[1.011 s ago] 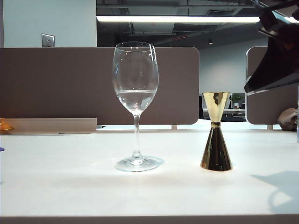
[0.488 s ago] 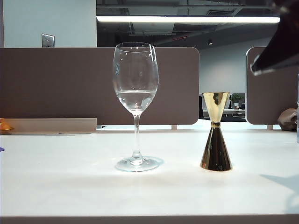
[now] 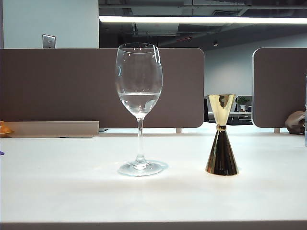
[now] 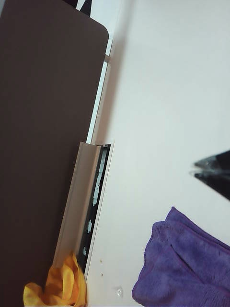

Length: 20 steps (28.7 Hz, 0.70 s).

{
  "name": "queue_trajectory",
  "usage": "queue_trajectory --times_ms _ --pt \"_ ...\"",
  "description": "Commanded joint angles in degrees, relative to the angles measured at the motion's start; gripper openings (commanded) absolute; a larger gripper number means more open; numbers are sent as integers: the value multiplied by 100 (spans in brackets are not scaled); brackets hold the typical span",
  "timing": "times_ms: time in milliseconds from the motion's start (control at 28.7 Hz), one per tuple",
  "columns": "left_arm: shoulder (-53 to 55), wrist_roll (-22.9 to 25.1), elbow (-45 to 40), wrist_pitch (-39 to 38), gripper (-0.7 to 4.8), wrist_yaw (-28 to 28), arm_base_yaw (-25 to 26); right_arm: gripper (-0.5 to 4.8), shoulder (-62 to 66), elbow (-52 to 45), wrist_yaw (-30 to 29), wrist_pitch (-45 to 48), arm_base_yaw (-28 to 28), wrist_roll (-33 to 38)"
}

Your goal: Pick up the jigger and pour the water inside into the glass.

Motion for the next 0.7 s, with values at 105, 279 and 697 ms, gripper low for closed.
queue_trajectory --times_ms 105,279,697 --pt "-170 24 -87 -31 -3 26 -22 4 -717 -203 4 122 -321 26" --pt "-199 22 -214 -39 -3 26 -22 4 -1235 -496 2 98 -686 26" --pt "-380 22 -638 -46 -3 28 -22 4 -1740 -1263 2 98 -876 26"
